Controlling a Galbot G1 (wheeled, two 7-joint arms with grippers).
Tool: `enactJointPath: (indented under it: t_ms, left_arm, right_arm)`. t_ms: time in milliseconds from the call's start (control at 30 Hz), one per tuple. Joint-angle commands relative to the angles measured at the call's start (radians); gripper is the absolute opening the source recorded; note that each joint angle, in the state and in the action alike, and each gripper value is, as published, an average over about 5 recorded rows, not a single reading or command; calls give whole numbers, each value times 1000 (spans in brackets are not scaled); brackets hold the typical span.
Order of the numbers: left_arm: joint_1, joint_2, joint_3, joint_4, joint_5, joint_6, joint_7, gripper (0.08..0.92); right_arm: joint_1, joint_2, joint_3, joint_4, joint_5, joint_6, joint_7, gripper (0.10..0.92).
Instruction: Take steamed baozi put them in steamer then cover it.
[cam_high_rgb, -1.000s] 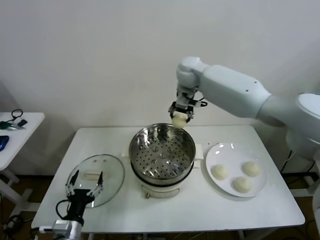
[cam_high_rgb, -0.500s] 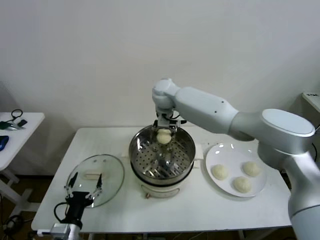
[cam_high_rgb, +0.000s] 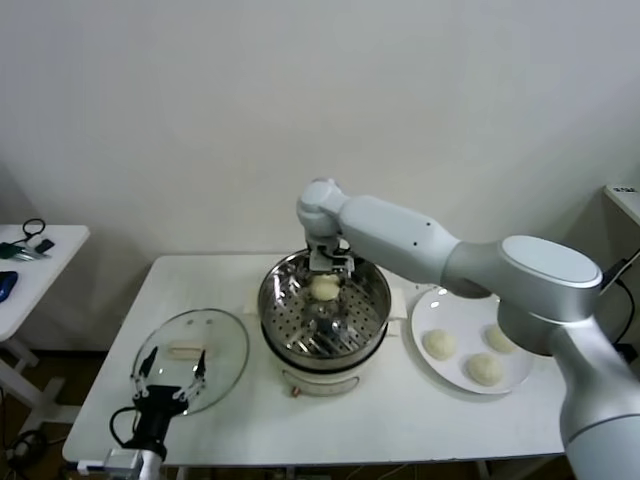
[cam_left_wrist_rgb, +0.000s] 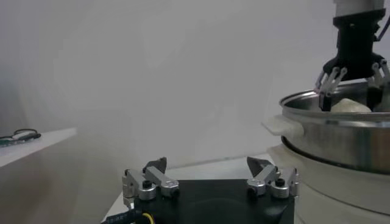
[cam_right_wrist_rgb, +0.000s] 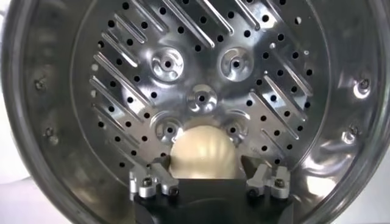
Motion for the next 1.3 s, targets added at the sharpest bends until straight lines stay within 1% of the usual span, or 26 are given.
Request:
enactJointPath:
  t_ms: [33, 200, 333, 400, 467, 533, 633, 767, 867, 967, 1100, 1300]
  left_arm:
    - [2, 1, -1, 0, 1, 1, 0, 823]
    - [3, 3, -2, 0, 4, 2, 0, 823]
    - [4, 3, 0, 0, 9, 1, 1, 823]
    - [4, 4, 1, -1, 12, 1, 0, 823]
    - [4, 4, 1, -5, 13, 3, 1, 823]
    - [3, 5, 1, -10, 13, 5, 0, 823]
    - [-2, 5, -1, -16, 12, 10, 0, 823]
    - [0, 5, 2, -19, 12, 9, 0, 823]
    - [2, 5, 6, -17, 13, 8, 0, 823]
    - [2, 4, 9, -17, 14, 7, 0, 823]
    - [4, 2, 9, -22, 16, 8, 0, 823]
    - [15, 3, 2, -23, 16, 5, -1, 823]
  right_arm:
    - [-11, 3, 13, 0, -13, 5, -2, 821]
    - [46, -62, 18, 78, 53, 8, -33, 823]
    - [146, -172, -29, 187, 199, -43, -42, 823]
    - [220, -252, -76, 242, 292, -97, -3, 823]
    - [301, -339, -143, 287, 393, -156, 75, 823]
    - [370, -422, -230, 326, 489, -235, 165, 823]
    - [442, -547, -342, 389, 616, -396, 245, 823]
    - [490, -712, -448, 473, 779, -638, 306, 823]
    - [476, -818, -476, 527, 859, -811, 300, 823]
    - [391, -892, -435, 545, 877, -882, 264, 823]
    - [215, -940, -337, 517, 868, -911, 209, 823]
    - [-48, -913, -145, 426, 766, -906, 169, 823]
